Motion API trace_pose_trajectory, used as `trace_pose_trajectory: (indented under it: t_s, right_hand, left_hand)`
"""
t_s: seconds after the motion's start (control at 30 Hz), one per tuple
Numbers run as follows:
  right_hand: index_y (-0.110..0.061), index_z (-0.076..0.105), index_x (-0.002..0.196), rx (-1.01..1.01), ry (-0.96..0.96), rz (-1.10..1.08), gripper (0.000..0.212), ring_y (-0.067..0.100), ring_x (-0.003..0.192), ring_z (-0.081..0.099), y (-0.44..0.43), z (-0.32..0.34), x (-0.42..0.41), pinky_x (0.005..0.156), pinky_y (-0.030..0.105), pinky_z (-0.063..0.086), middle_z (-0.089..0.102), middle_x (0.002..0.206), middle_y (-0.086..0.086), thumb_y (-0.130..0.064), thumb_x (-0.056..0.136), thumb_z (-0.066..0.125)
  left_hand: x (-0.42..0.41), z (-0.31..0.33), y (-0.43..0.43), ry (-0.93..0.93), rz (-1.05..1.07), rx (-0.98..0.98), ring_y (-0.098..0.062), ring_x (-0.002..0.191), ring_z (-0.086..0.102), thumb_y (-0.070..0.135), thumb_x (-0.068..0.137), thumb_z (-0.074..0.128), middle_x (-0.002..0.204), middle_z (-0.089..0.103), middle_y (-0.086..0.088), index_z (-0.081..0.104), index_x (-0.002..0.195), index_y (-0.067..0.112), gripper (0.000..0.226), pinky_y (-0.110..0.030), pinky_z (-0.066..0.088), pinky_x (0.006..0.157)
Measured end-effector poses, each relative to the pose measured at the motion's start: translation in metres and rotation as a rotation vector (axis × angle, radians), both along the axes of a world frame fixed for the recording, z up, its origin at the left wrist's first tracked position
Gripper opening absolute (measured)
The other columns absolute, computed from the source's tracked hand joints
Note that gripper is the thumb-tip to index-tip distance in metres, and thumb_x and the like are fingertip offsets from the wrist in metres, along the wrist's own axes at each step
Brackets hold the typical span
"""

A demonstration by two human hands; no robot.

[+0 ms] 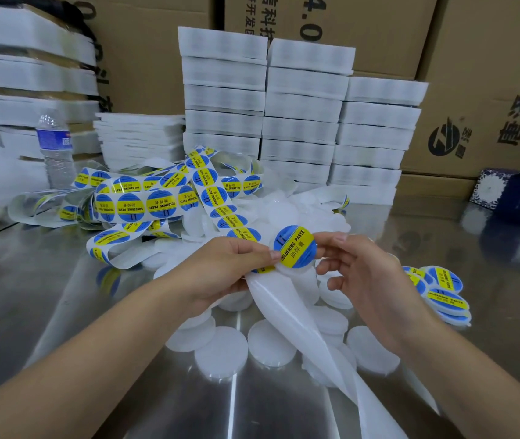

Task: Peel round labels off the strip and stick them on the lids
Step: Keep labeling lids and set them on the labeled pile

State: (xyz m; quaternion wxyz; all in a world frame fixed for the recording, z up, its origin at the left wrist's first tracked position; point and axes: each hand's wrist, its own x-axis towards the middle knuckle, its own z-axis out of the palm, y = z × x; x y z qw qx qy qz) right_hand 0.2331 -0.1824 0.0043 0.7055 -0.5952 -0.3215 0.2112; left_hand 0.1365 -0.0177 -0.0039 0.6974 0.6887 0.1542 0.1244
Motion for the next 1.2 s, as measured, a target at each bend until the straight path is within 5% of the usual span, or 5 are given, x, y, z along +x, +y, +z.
trace_pose_trajectory:
  t_s: [0.6, 0.73, 1.0, 1.2]
  right_hand:
    - [-0.018, 0.072, 0.09, -0.113, -0.053, -0.019, 0.023, 0.011, 0.069, 0.056, 0.0024, -0.0048, 0.0039, 0.058, 0.026, 0.041, 0.071, 0.087, 0.001, -0.021, 0.09, 0.049]
    - [-0.028, 0.075, 0.085, -0.138, -0.101, -0.05, 0.021, 0.009, 0.07, 0.058, 0.0038, -0.0057, 0.0047, 0.058, 0.025, 0.041, 0.072, 0.088, -0.002, -0.034, 0.075, 0.058]
    - [-0.035, 0.075, 0.087, -0.15, -0.167, -0.092, 0.027, 0.007, 0.071, 0.056, 0.0015, -0.0064, 0.005, 0.061, 0.027, 0.04, 0.073, 0.09, -0.005, -0.026, 0.087, 0.05]
    - [-0.036, 0.075, 0.073, -0.182, -0.263, -0.181, 0.026, -0.008, 0.063, 0.053, 0.0011, -0.0065, 0.0025, 0.06, 0.013, 0.041, 0.07, 0.08, -0.019, -0.029, 0.083, 0.052]
  left_hand:
    - [-0.0007, 0.0014, -0.001, -0.007, 0.011, 0.016, -0.005, 0.071, 0.067, 0.021, 0.081, 0.069, 0.081, 0.075, 0.003, 0.078, 0.068, 0.023, 0.016, -0.018, 0.056, 0.069]
    - [-0.0014, 0.0021, -0.0018, -0.02, 0.009, 0.035, -0.004, 0.068, 0.067, 0.02, 0.083, 0.068, 0.079, 0.075, 0.004, 0.078, 0.066, 0.025, 0.02, -0.017, 0.056, 0.067]
    - [-0.0018, 0.0035, -0.0022, -0.028, 0.019, 0.051, -0.003, 0.069, 0.068, 0.019, 0.083, 0.068, 0.081, 0.075, 0.003, 0.078, 0.068, 0.024, 0.019, -0.016, 0.056, 0.065]
    - [-0.0014, 0.0024, -0.0017, -0.026, 0.026, 0.071, -0.004, 0.068, 0.066, 0.02, 0.083, 0.068, 0.081, 0.075, 0.003, 0.078, 0.068, 0.024, 0.018, -0.016, 0.056, 0.065]
